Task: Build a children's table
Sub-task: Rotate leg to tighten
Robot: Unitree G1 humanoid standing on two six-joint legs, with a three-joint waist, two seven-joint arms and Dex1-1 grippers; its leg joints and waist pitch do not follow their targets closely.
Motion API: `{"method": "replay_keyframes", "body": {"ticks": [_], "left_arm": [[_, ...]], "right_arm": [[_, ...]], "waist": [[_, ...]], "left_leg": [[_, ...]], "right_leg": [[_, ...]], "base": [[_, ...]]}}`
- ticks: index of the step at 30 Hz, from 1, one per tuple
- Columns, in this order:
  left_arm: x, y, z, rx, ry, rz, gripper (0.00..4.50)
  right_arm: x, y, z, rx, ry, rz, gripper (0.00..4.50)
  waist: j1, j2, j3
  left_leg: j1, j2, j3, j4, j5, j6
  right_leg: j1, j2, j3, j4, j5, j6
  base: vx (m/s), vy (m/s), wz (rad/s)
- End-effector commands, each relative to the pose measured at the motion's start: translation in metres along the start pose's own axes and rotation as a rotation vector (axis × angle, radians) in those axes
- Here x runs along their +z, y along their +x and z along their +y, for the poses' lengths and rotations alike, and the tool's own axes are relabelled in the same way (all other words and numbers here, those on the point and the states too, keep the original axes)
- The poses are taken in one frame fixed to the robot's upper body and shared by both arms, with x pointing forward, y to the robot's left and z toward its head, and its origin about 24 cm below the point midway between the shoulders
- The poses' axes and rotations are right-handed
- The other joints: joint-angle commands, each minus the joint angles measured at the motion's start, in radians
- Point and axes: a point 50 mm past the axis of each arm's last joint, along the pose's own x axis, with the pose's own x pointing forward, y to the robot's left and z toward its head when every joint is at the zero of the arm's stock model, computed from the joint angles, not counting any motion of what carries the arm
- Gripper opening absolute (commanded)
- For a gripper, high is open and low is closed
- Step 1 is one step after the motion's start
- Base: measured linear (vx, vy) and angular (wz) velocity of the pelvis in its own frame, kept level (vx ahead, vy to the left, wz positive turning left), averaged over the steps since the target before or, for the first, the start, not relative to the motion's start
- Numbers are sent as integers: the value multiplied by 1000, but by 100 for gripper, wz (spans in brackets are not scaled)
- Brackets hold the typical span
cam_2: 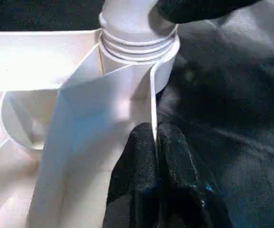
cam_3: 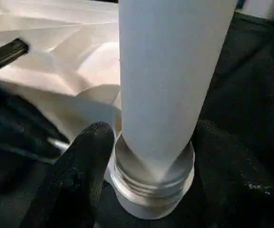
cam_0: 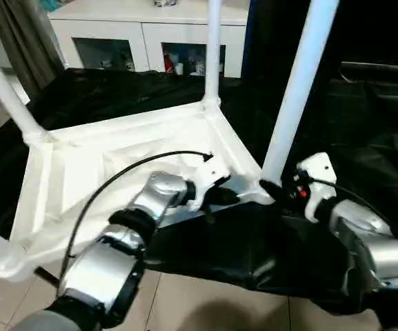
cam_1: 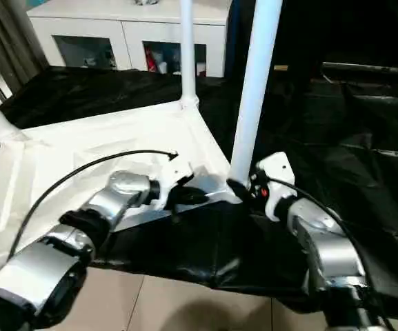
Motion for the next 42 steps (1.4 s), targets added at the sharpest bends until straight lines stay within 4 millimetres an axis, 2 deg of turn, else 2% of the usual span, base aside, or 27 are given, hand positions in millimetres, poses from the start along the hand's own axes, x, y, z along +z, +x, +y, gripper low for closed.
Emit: {"method": "replay_keyframes", "body": {"ticks": [1,6,7,8,10,13,16,21,25,30,38,41,42], "left_arm": [[-11,-6,-10,-127,11,2,0],[-15,-19,-14,-255,21,-4,0],[-15,-21,-14,-258,27,-2,0],[-15,-22,-14,-261,29,-2,0],[-16,-24,-13,-254,39,-1,0],[-16,-25,-13,-255,40,-5,0],[-15,-26,-14,-260,41,-10,0],[-14,-27,-14,-257,41,-13,0],[-15,-28,-13,-248,38,-11,0],[-17,-30,-14,-248,34,-9,0],[-21,-26,-15,-212,4,-2,0],[-17,-13,-10,-88,5,0,0],[-13,-5,-8,-18,-2,2,0]], "right_arm": [[-8,3,24,208,-12,43,282],[-12,0,26,257,-3,68,282],[-12,0,26,265,13,69,301],[-12,0,27,274,30,68,301],[-12,1,31,312,39,68,321],[-14,4,34,309,-8,88,348],[-16,6,35,310,-32,99,348],[-15,10,35,305,-19,91,348],[-16,11,36,305,-5,86,321],[-18,12,38,310,0,83,280],[-25,15,42,232,54,56,272],[-32,28,38,19,96,50,272],[-36,35,38,-85,147,56,272]], "waist": [[6,-26,-54],[7,-20,-55],[8,-18,-54],[8,-27,-54],[13,-23,-54],[18,-27,-54],[21,-26,-54],[27,-27,-57],[30,-28,-59],[30,-27,-61],[26,-28,-55],[18,-26,-49],[11,-22,-44]], "left_leg": [[-10,33,-8,-58,-186,120],[-8,39,-6,-61,-202,114],[-3,41,-4,-61,-214,107],[-4,40,-3,-61,-214,105],[-3,41,-3,-62,-207,100],[-3,41,-2,-61,-198,92],[-2,41,-2,-61,-191,89],[-3,40,-1,-58,-163,96],[-7,38,1,-53,-140,108],[-7,37,1,-51,-137,111],[-7,34,0,-55,-181,85],[-2,33,-2,-60,-237,56],[5,28,-1,-61,-279,32]], "right_leg": [[50,-58,37,-67,-296,-221],[48,-57,36,-61,-283,-243],[43,-55,37,-62,-289,-246],[44,-55,37,-62,-288,-246],[44,-57,38,-60,-290,-246],[43,-59,39,-60,-286,-240],[43,-60,40,-60,-292,-235],[44,-59,40,-53,-247,-242],[47,-57,40,-47,-203,-250],[45,-56,39,-45,-197,-251],[41,-56,40,-55,-298,-219],[32,-56,41,-68,-403,-190],[21,-52,38,-76,-467,-174]], "base": [[0,0,0],[0,0,0],[0,0,0],[0,0,0],[0,0,0],[0,0,0],[0,0,0],[0,0,0],[0,0,0],[0,0,0],[0,0,0],[0,0,0],[0,0,0]]}}
